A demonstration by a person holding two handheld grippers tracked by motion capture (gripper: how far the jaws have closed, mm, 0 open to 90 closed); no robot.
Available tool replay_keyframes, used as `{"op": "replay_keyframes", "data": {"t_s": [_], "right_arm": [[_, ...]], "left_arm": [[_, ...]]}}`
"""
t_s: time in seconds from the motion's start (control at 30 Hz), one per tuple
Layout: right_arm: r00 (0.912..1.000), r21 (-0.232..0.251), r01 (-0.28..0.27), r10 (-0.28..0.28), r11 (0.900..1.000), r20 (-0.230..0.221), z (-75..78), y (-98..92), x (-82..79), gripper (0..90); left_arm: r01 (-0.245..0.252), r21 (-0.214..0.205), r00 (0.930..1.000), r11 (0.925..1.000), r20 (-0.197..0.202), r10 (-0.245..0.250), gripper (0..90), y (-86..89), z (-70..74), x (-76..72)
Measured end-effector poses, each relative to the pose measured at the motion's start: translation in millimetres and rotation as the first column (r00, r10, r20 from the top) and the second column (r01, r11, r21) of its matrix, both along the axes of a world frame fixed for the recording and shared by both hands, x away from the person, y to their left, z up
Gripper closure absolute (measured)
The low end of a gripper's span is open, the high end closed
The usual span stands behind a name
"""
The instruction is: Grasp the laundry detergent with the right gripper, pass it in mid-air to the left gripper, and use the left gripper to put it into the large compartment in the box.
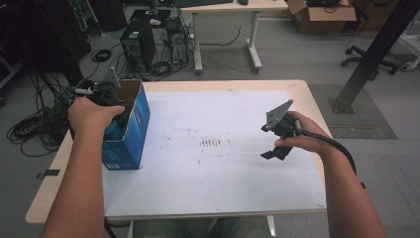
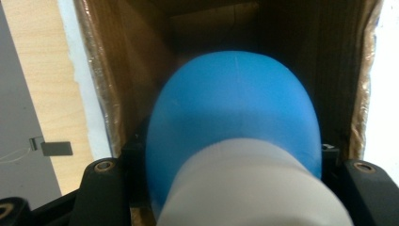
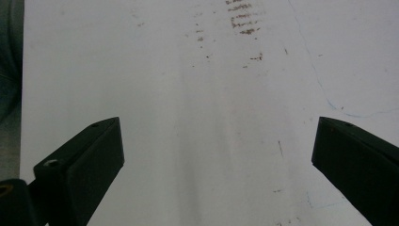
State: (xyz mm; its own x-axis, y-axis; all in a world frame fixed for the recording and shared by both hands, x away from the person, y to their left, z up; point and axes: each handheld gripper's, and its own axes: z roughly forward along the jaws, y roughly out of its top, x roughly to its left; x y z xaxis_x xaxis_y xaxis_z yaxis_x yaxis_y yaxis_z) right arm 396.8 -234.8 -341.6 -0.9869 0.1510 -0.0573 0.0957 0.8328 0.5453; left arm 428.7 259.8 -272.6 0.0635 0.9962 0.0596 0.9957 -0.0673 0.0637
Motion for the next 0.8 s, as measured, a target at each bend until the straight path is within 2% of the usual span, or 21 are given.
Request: {"op": "replay_keyframes", "data": {"t_s": [0.4,0.8], "right_arm": [[1.0000,0.000,0.004,-0.004,1.0000,-0.003,-1.9,-1.0,0.1,2.7],[1.0000,-0.002,0.002,-0.002,1.0000,0.002,-1.8,0.8,2.0,2.8]], "left_arm": [[-0.003,0.001,0.9999,1.0000,0.011,0.003,38.5,2.8,-15.6,1.8],[0.007,0.000,0.9999,1.0000,0.015,-0.007,38.5,3.3,-16.6,3.1]]}}
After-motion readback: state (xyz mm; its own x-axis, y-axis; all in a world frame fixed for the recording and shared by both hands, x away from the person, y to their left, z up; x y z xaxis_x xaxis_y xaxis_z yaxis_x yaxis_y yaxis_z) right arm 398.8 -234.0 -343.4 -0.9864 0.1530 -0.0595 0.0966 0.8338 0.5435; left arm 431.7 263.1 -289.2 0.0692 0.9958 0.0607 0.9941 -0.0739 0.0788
